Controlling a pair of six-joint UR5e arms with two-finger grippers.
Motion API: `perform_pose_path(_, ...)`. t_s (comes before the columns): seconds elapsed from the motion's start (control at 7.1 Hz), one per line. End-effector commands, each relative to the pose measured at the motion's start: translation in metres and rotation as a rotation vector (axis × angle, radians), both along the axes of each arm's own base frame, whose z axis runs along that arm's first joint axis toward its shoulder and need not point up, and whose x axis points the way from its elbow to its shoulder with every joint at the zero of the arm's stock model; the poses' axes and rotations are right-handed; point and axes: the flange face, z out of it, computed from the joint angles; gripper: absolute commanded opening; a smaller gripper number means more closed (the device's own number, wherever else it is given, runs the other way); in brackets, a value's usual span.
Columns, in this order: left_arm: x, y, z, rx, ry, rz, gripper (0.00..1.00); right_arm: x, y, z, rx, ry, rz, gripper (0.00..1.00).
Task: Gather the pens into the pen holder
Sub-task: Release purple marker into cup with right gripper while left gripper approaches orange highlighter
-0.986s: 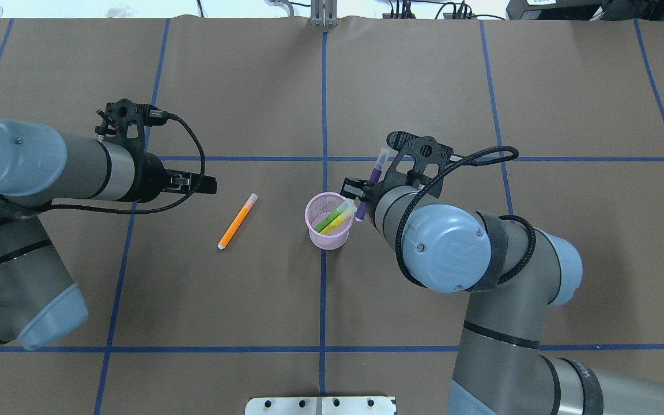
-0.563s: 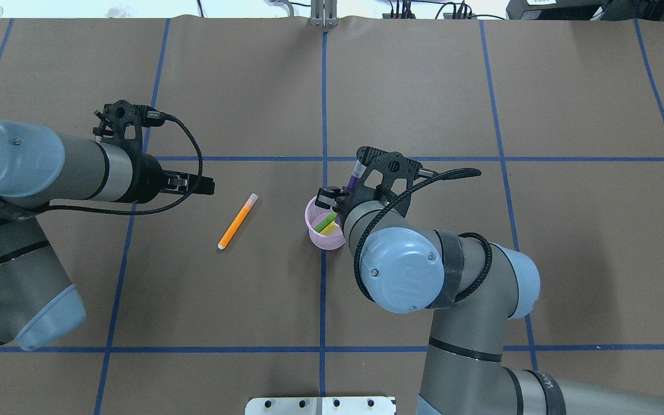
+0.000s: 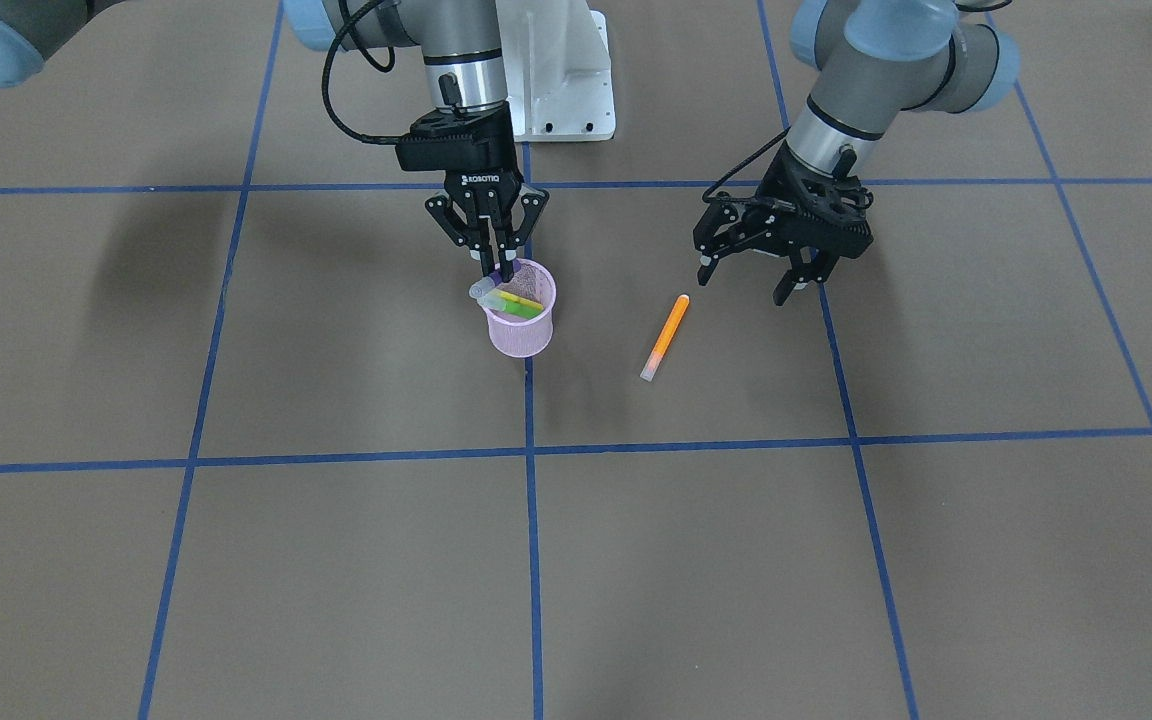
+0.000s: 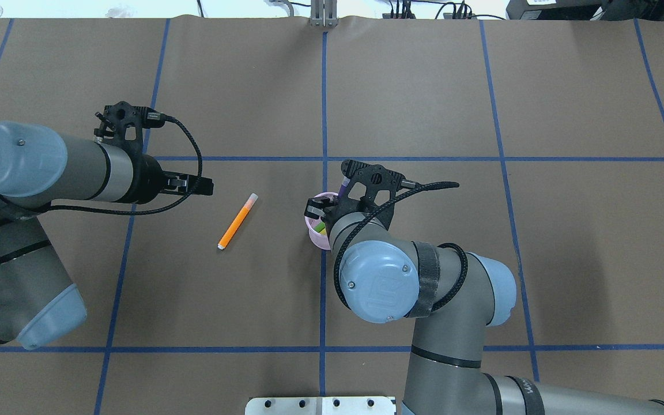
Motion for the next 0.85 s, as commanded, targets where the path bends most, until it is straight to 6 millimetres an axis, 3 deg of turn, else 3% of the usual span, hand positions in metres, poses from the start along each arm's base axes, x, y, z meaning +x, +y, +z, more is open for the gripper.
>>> perform_pose_path(0.0,0.013,-0.003,0.0,-0.007,-0.011,0.007,0.99,0.001,0.002,-0.002,0.003,-0.005,-0.005,1.0)
perform_pose_path(0.28,0.032,-0.018,0.002,-0.003,-0.049,0.027,0.97,0.016,0.002,-0.012,0.016,-0.03,-0.015,1.0)
perform_pose_path(0.42,0.042,-0.025,-0.013,0.006,-0.137,0.069,0.97,0.035,-0.009,-0.018,0.01,-0.05,-0.03,1.0)
perform_pose_path(0.56,0.056,-0.032,-0.048,-0.023,-0.228,0.138,0.97,0.073,-0.027,-0.017,0.0,-0.064,-0.088,1.0)
perform_pose_path(0.7,0.061,-0.032,-0.065,-0.024,-0.267,0.202,0.94,0.107,-0.041,-0.002,-0.046,-0.075,-0.144,1.0)
